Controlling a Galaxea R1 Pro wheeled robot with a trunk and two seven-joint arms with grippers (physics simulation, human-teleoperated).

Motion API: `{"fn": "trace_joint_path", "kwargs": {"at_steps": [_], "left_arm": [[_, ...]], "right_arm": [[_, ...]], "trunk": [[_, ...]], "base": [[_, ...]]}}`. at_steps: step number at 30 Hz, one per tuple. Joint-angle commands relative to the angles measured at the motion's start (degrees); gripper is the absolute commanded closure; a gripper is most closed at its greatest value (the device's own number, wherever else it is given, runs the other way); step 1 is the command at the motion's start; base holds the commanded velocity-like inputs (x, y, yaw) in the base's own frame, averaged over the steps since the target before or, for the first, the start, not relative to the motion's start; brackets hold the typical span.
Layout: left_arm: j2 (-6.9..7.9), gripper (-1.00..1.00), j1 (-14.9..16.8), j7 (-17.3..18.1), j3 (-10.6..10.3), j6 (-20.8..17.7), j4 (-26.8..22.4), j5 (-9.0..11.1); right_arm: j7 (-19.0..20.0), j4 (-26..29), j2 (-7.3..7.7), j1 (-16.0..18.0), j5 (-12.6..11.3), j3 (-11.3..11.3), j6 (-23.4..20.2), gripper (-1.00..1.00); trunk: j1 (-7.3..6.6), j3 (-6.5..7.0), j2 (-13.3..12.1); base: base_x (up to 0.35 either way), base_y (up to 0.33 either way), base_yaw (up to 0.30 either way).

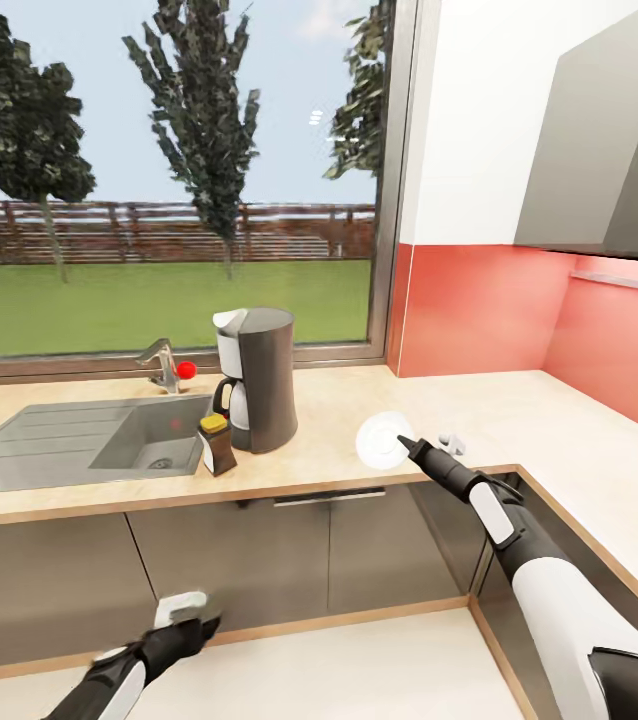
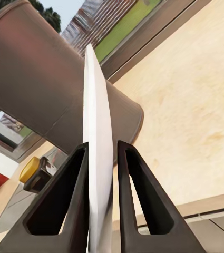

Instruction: Set up a coffee station on the kitchen countertop: keep the coffee maker on the countertop, move the bottle of coffee from the kitchen shelf to the counter next to the coffee maker, place a paper coffee filter on top of the coffee maker, put the saucer next to the coffee maker with the coffee cup on the saucer, and place the electric kettle next to the coffee maker.

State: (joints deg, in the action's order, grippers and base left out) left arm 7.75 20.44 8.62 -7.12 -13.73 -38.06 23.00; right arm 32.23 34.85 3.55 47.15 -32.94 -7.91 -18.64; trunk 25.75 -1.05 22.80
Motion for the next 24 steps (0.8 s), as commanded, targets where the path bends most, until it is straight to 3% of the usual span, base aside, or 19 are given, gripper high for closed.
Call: {"fn": "trace_joint_path", "kwargs": {"at_steps": [1, 7, 13, 17, 20, 24], "left_arm": [[0.03, -1.0, -0.03, -2.17, -0.78, -0.1, 0.55, -0.7], [-0.04, -1.0, -0.1, -11.02, -2.12, 0.08, 5.18, -5.56], [0.0, -1.0, -0.13, -18.67, -2.35, -0.04, 10.11, -6.63], [0.06, -1.0, -0.11, -18.8, -2.49, -0.33, 10.97, -6.7], [0.09, -1.0, -0.05, -18.82, -2.58, -0.48, 14.07, -9.32], [0.35, -1.0, -0.05, -18.81, -2.67, -0.5, 19.21, -10.01]], "right_arm": [[0.22, 0.01, 0.01, 0.05, -0.58, -0.21, -0.58, 1.0], [0.17, -0.04, 0.05, 0.05, -0.71, -0.34, -0.61, 1.0], [0.11, -0.55, -0.32, 0.05, -0.68, -0.31, -0.61, 1.0], [0.11, -0.61, -0.79, 0.05, -0.64, -0.31, -0.61, 1.0], [0.11, -0.73, -0.96, 0.05, -0.56, -0.31, -0.61, 1.0], [0.11, -0.8, -1.05, 0.05, -0.55, -0.32, -0.61, 1.0]], "trunk": [[0.03, -0.11, 0.12], [0.03, -0.11, 0.12], [0.03, -0.11, 0.12], [0.03, -0.11, 0.12], [0.03, -0.11, 0.12], [0.03, -0.11, 0.12]], "base": [[0.0, 0.0, 0.0], [0.0, 0.0, 0.0], [0.0, 0.0, 0.041], [0.0, 0.0, 0.258], [0.0, 0.0, 0.274], [0.0, 0.0, 0.276]]}}
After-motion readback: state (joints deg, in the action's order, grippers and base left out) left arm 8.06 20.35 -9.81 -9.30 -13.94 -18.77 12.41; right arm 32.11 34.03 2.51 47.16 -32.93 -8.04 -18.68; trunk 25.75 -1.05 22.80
